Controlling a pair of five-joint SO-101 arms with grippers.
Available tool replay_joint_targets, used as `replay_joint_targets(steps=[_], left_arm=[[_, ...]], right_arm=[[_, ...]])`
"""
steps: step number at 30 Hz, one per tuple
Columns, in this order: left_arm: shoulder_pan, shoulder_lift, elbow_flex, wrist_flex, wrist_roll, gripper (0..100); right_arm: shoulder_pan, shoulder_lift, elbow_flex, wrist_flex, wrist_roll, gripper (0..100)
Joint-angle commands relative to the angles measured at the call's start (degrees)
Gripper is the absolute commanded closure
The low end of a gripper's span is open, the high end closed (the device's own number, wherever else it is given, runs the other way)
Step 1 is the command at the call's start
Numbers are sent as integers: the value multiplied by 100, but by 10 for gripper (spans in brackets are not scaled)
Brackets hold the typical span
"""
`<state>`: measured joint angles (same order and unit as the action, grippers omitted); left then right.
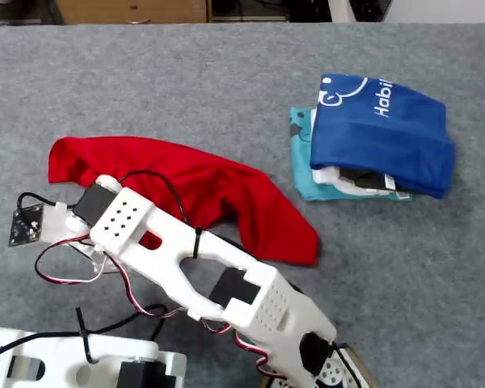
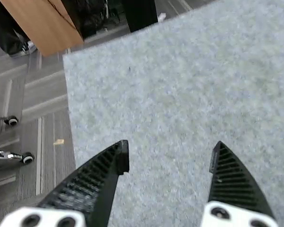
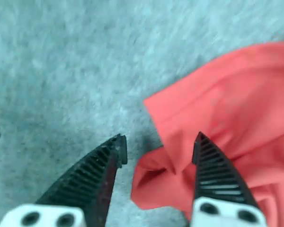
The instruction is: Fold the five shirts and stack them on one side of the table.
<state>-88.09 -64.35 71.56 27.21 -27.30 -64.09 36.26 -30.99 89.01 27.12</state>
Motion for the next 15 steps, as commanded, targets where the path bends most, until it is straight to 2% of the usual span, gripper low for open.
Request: replay_joint_targets(steps=[1,8,15], left_arm=[[-70,-66,-18,-70,-53,715],[-70,-66,-18,-70,-44,715],[-79,-66,114,-70,-35,715]], right_arm=[[-75,-13,13,-141,501,767],[-40,752,-13,-325,1345,767],[110,1640,-1182,-519,1380,767]])
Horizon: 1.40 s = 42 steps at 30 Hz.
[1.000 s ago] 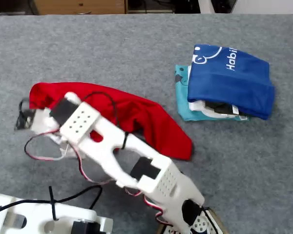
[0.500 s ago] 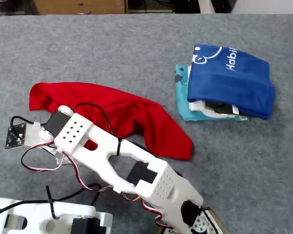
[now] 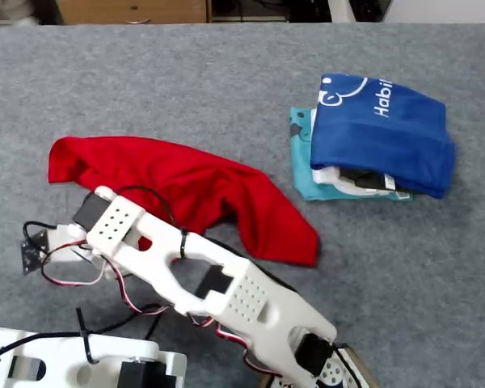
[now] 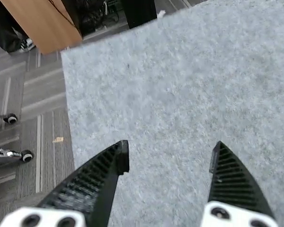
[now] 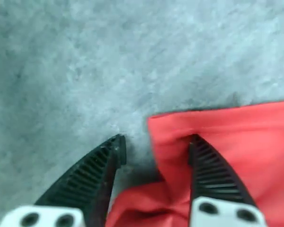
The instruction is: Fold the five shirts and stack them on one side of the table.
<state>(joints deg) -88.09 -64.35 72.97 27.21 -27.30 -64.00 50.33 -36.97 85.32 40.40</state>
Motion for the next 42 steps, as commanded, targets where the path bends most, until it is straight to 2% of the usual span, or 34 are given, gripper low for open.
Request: replay_joint_targets(steps=[1,5,11,18,28,37,42], left_arm=[[-70,-66,-9,-70,-35,715],[-53,-75,-9,-97,-35,715],[-44,-75,-26,-97,-35,715],[-44,-75,-9,-88,-35,715],[-26,-75,-9,-70,-26,715],[-9,-75,-26,-62,-9,715],[360,-75,-53,-62,-9,715]], right_arm=[[101,356,-778,-149,53,768],[110,708,-1235,-149,53,778],[242,796,-1648,-149,53,995],[646,778,-3143,782,-316,993],[690,787,-5859,1670,-1055,993],[945,-444,-5851,1662,-2180,993],[1042,-1516,-5851,1635,-2681,994]])
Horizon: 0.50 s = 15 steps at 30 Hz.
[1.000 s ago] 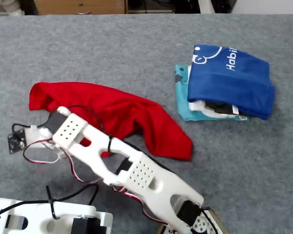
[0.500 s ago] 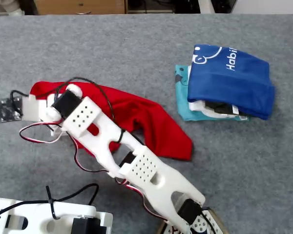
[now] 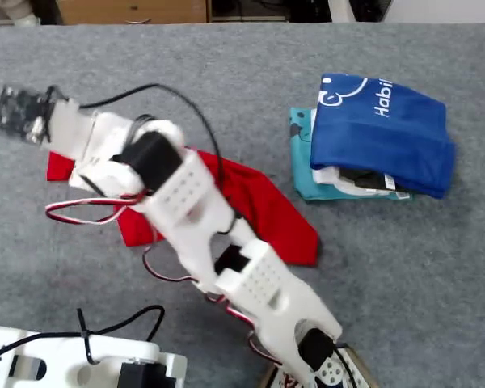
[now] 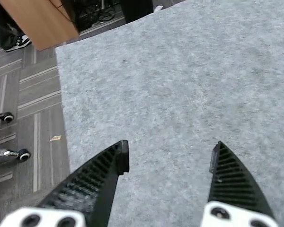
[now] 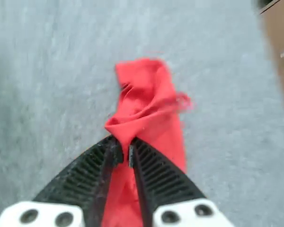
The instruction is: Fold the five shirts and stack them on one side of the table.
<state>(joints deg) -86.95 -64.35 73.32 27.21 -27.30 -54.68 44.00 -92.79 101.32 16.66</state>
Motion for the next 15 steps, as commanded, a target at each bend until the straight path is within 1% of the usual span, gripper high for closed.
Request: replay_joint_targets(steps=[1,3,5,7,10,13,15], left_arm=[[343,-75,-88,-53,-9,715],[510,-75,-97,26,-9,725],[695,-66,-308,466,-35,756],[923,-22,-826,1310,-18,772],[1442,-13,-1653,2655,193,771],[2145,-4,-2312,3745,686,771],[2541,-4,-2743,4360,1046,771]], right_arm=[[110,-1103,-268,35,-413,994],[110,-1525,-268,-53,-607,994],[110,-1938,-268,-343,-905,996],[127,-2404,-268,-686,-1160,996],[119,-3108,-198,-993,-1266,996],[145,-3486,-48,-905,-1275,996],[207,-3609,110,-624,-1266,996]])
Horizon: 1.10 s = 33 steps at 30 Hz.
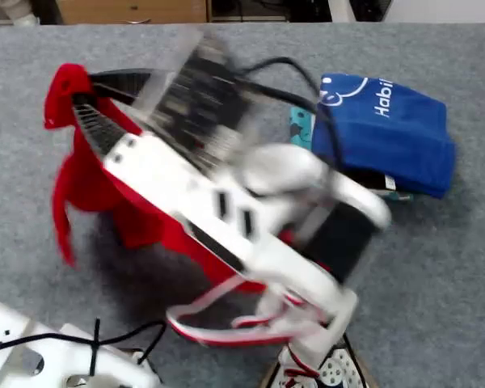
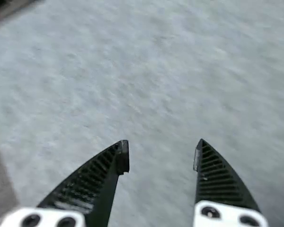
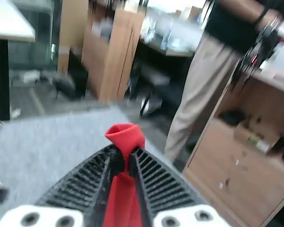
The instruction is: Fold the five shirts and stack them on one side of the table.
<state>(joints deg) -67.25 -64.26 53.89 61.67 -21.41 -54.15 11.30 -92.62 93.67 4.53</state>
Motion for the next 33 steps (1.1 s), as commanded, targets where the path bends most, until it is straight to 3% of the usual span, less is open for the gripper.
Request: replay_joint_targets(steps=[1,4,9,12,15,19,23,27,30,33], left_arm=[[738,-4,-993,1160,598,771],[1116,215,-1468,1785,782,771],[1327,1209,-2084,2462,703,771],[1327,1895,-2488,2673,316,771],[1363,2343,-2822,2655,-26,771],[1916,2431,-3042,2734,-413,773],[3182,2088,-3068,3305,-695,774],[5152,1815,-2831,3877,-703,774],[6391,1763,-2514,3842,-466,773],[7103,2044,-2040,3411,-158,771]], right_arm=[[242,-365,163,325,-62,996],[593,-391,497,870,-62,996],[1851,-382,1763,862,-18,996],[2527,-136,3064,703,598,996],[2879,409,4470,-97,1301,996],[3521,1332,5842,-1978,1846,997],[3785,2000,6132,-2884,1916,997],[3785,2360,6158,-3200,1908,997],[3793,2642,6325,-3525,1749,997],[3987,2932,6615,-3974,1433,997]])
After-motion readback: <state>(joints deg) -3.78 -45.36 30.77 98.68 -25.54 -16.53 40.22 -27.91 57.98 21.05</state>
